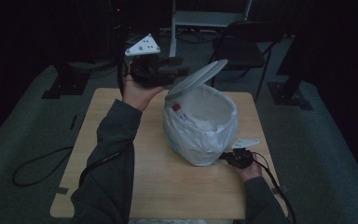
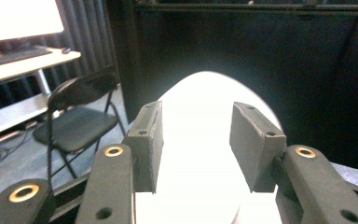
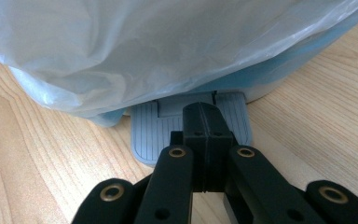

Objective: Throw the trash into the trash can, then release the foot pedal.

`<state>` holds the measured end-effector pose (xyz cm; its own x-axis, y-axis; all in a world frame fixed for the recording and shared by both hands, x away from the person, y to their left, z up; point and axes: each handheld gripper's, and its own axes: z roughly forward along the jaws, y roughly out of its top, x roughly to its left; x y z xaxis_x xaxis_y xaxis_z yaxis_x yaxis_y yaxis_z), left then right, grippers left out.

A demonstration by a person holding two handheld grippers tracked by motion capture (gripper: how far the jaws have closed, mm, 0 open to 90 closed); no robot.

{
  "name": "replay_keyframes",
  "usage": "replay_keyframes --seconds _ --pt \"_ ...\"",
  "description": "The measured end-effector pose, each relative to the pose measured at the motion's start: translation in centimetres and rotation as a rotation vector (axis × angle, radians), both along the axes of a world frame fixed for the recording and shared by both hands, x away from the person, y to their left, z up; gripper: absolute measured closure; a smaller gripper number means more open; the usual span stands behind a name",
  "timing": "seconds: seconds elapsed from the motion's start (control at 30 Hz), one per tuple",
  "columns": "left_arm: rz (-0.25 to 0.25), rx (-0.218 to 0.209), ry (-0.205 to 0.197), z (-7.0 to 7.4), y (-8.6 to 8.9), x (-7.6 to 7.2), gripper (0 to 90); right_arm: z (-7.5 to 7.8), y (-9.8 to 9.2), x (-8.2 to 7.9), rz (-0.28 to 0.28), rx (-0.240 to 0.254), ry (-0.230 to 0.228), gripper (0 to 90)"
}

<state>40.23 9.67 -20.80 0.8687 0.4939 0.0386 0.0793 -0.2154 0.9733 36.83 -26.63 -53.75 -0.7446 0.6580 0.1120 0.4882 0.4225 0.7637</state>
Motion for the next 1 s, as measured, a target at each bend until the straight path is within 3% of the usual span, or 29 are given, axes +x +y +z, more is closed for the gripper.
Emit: replay_keyframes --seconds 0.5,1.0 --pt "0.088 -0.008 0.094 -5.0 4.2 1.3 54.2 0.0 0.0 0.0 -0.001 0.003 0.003 90.0" --pt "0.137 -0.002 0.129 -7.9 6.3 1.4 53.4 0.0 0.0 0.0 -0.002 0.001 0.001 90.0"
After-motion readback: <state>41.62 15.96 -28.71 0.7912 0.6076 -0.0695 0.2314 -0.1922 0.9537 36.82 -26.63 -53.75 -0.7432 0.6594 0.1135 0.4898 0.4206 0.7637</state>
